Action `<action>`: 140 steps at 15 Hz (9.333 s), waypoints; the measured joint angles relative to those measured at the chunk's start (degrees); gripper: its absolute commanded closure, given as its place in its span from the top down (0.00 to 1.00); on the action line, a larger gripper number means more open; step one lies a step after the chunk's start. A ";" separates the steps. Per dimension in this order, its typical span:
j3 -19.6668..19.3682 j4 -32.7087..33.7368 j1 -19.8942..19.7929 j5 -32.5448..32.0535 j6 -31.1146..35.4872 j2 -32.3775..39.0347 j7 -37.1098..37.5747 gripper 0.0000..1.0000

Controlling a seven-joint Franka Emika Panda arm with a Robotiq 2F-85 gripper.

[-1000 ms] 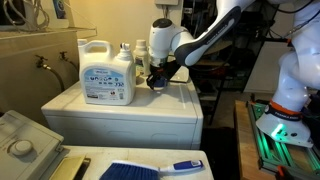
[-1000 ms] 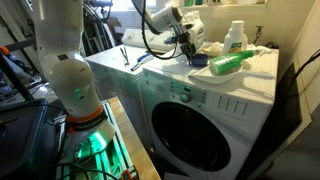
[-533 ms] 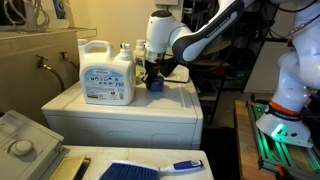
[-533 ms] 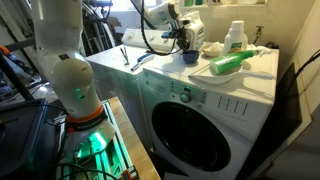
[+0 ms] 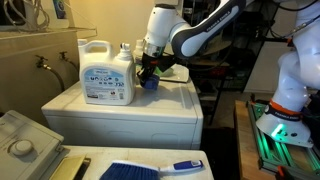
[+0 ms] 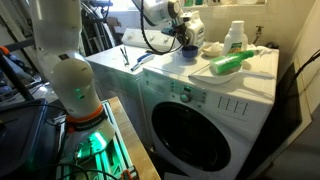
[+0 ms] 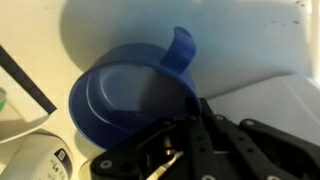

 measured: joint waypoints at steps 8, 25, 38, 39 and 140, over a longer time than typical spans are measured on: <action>18.76 -6.10 -16.14 36.03 8.20 -6.23 -21.39 0.02; 42.93 -7.69 -47.41 88.95 -5.19 -4.12 -62.36 0.02; 1.51 -18.07 -22.51 113.23 -21.38 -9.67 -77.28 0.02; 0.42 -18.57 -21.64 115.02 -20.69 -9.63 -79.57 0.02; 3.12 14.41 -8.31 24.95 -30.76 -0.79 -74.29 0.02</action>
